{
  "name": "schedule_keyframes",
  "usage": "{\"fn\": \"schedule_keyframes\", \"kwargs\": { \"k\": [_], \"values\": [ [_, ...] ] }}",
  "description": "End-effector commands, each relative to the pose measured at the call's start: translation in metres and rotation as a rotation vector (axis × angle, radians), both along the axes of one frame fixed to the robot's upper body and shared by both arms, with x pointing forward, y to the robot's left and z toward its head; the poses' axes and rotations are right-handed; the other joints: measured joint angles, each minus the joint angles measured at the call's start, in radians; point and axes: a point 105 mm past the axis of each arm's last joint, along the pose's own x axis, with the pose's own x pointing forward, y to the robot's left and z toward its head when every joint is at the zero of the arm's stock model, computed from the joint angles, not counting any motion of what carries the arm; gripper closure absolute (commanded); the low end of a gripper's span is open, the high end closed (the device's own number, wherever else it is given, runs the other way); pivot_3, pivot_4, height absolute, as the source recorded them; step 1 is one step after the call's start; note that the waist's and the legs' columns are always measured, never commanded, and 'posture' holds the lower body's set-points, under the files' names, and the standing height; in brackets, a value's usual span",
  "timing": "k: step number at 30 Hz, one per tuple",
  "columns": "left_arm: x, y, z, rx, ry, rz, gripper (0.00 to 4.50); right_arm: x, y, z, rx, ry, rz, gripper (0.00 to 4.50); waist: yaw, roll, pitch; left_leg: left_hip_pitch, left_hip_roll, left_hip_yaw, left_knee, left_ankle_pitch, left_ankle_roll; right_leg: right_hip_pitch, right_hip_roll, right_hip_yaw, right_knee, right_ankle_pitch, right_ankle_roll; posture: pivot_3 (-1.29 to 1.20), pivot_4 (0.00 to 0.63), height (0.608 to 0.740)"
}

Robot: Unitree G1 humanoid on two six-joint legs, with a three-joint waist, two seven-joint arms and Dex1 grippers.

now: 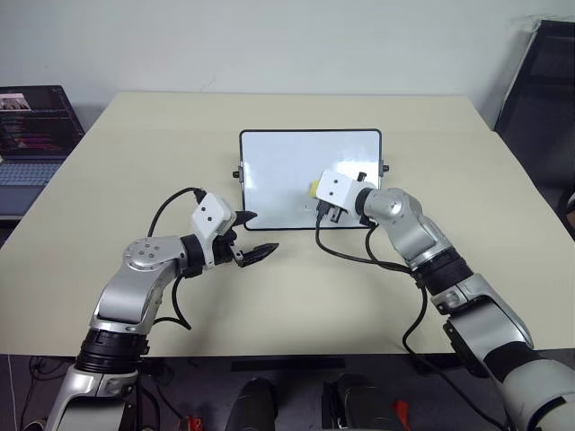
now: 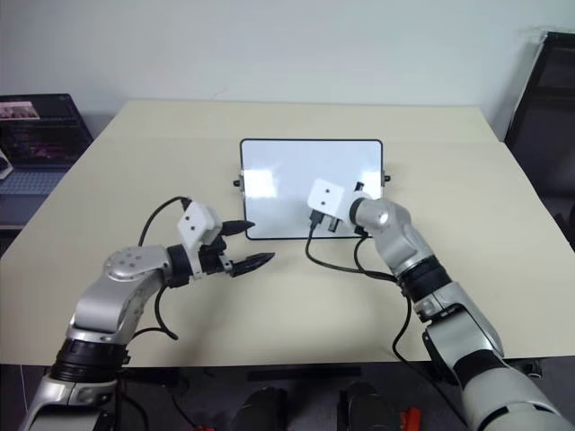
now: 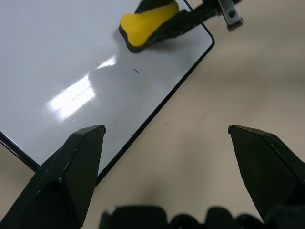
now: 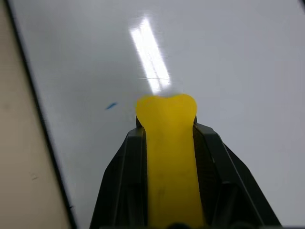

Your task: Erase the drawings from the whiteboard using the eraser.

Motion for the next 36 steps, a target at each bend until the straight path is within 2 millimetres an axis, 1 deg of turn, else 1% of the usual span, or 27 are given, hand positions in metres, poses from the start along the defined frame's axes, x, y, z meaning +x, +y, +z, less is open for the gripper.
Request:
{"fn": "schedule_keyframes", "kwargs": {
  "k": [1, 3, 8, 9, 11, 14, 15, 17, 19, 21, 23, 26, 27, 29, 34, 36],
  "values": [
    [-0.005, -0.003, 0.009, 0.019, -0.042, -0.028, 0.00, -0.014, 0.012, -0.005, -0.036, 0.017, 0.074, 3.52, -0.002, 0.000, 0.000, 0.000, 0.000, 0.000, 0.000, 0.000, 0.000, 0.000, 0.000, 0.000, 0.000, 0.000, 0.000, 0.00, 0.150, 0.740],
    [-0.005, -0.002, 0.008, 0.021, -0.039, -0.028, 0.00, -0.010, 0.013, -0.001, -0.027, -0.023, 0.054, 3.52, -0.004, 0.000, 0.000, 0.000, 0.000, 0.000, 0.000, 0.000, 0.000, 0.000, 0.000, 0.000, 0.000, 0.000, 0.000, 0.00, 0.150, 0.740],
    [-0.007, -0.001, 0.006, 0.033, -0.032, -0.033, 0.00, 0.010, 0.015, 0.036, 0.076, -0.216, -0.042, 3.52, -0.007, 0.000, 0.000, 0.001, 0.000, 0.000, 0.000, 0.000, 0.000, 0.000, 0.000, 0.001, 0.001, 0.000, 0.000, 0.00, 0.150, 0.740],
    [-0.007, -0.001, 0.006, 0.033, -0.031, -0.034, 0.00, 0.012, 0.015, 0.040, 0.088, -0.232, -0.048, 3.52, -0.007, 0.000, 0.000, 0.001, 0.000, 0.000, 0.000, 0.000, 0.000, 0.000, 0.000, 0.001, 0.001, 0.000, 0.000, 0.00, 0.150, 0.740],
    [-0.008, -0.001, 0.005, 0.034, -0.030, -0.035, 0.00, 0.013, 0.016, 0.041, 0.093, -0.238, -0.050, 3.52, -0.006, 0.000, 0.000, 0.000, 0.000, 0.000, 0.000, 0.000, 0.000, -0.001, 0.000, 0.001, 0.001, 0.000, 0.000, 0.00, 0.150, 0.740],
    [-0.008, -0.002, 0.005, 0.033, -0.029, -0.036, 0.00, 0.010, 0.019, 0.029, 0.062, -0.188, -0.021, 3.52, -0.006, 0.000, 0.000, 0.000, 0.000, 0.000, 0.000, 0.000, 0.000, 0.000, 0.000, 0.001, -0.001, 0.000, 0.000, 0.00, 0.150, 0.740],
    [-0.008, -0.001, 0.004, 0.033, -0.028, -0.036, 0.00, 0.004, 0.019, 0.016, 0.023, -0.129, 0.009, 3.52, -0.006, 0.000, 0.000, 0.000, 0.000, 0.000, -0.001, 0.000, 0.000, 0.000, 0.000, 0.001, -0.001, 0.000, 0.000, 0.00, 0.150, 0.740],
    [-0.009, -0.001, 0.004, 0.033, -0.027, -0.035, 0.00, -0.005, 0.019, -0.003, -0.028, -0.047, 0.053, 3.52, -0.006, 0.000, 0.000, 0.000, 0.000, 0.000, -0.001, 0.000, 0.000, 0.000, 0.000, 0.001, -0.002, 0.000, 0.000, 0.00, 0.150, 0.740],
    [-0.009, -0.002, 0.004, 0.033, -0.027, -0.035, 0.00, -0.010, 0.018, -0.010, -0.049, -0.013, 0.069, 3.52, -0.006, 0.000, 0.000, 0.000, 0.000, 0.000, -0.001, 0.000, 0.000, 0.000, 0.000, 0.001, -0.002, 0.000, 0.000, 0.00, 0.150, 0.740],
    [-0.009, -0.002, 0.004, 0.031, -0.027, -0.036, 0.00, -0.008, 0.016, -0.010, -0.052, -0.026, 0.053, 3.52, -0.007, 0.000, 0.000, 0.000, 0.000, 0.000, 0.000, 0.000, 0.000, 0.000, 0.000, 0.001, -0.001, 0.000, 0.000, 0.00, 0.150, 0.740],
    [-0.009, -0.002, 0.004, 0.030, -0.027, -0.036, 0.00, -0.003, 0.014, -0.003, -0.041, -0.067, 0.026, 3.52, -0.006, 0.000, 0.000, 0.001, 0.000, 0.000, 0.000, 0.000, 0.000, 0.000, 0.000, 0.001, 0.000, 0.000, 0.000, 0.00, 0.150, 0.740],
    [-0.009, -0.003, 0.005, 0.029, -0.027, -0.039, 0.00, 0.008, 0.012, 0.017, 0.009, -0.160, -0.022, 3.52, -0.006, 0.000, 0.000, 0.001, 0.000, 0.000, 0.000, 0.000, 0.000, 0.000, 0.000, 0.001, 0.001, 0.000, 0.000, 0.00, 0.150, 0.740],
    [-0.009, -0.003, 0.005, 0.029, -0.027, -0.040, 0.00, 0.009, 0.012, 0.020, 0.014, -0.173, -0.027, 3.52, -0.006, 0.000, 0.000, 0.001, 0.000, 0.000, 0.000, 0.000, 0.000, 0.000, 0.000, 0.001, 0.001, 0.000, 0.000, 0.00, 0.150, 0.740],
    [-0.008, -0.004, 0.006, 0.029, -0.029, -0.040, 0.00, 0.010, 0.012, 0.017, 0.002, -0.168, -0.022, 3.52, -0.006, 0.000, 0.000, 0.001, 0.000, 0.000, 0.000, 0.000, 0.000, 0.000, 0.000, 0.001, 0.001, 0.000, 0.000, 0.00, 0.150, 0.740],
    [-0.008, -0.005, 0.006, 0.025, -0.030, -0.040, 0.00, 0.003, 0.006, -0.007, -0.082, -0.088, 0.008, 3.52, -0.006, 0.000, 0.000, 0.001, 0.000, 0.000, 0.000, 0.000, 0.000, 0.000, 0.000, 0.001, 0.000, 0.000, 0.000, 0.00, 0.150, 0.740],
    [-0.008, -0.005, 0.006, 0.025, -0.029, -0.040, 0.00, 0.002, 0.004, -0.011, -0.092, -0.071, 0.010, 3.52, -0.006, 0.000, 0.000, 0.001, 0.000, 0.000, 0.000, 0.000, 0.000, 0.000, 0.000, 0.001, 0.000, 0.000, 0.000, 0.00, 0.150, 0.740]
  ]
}}
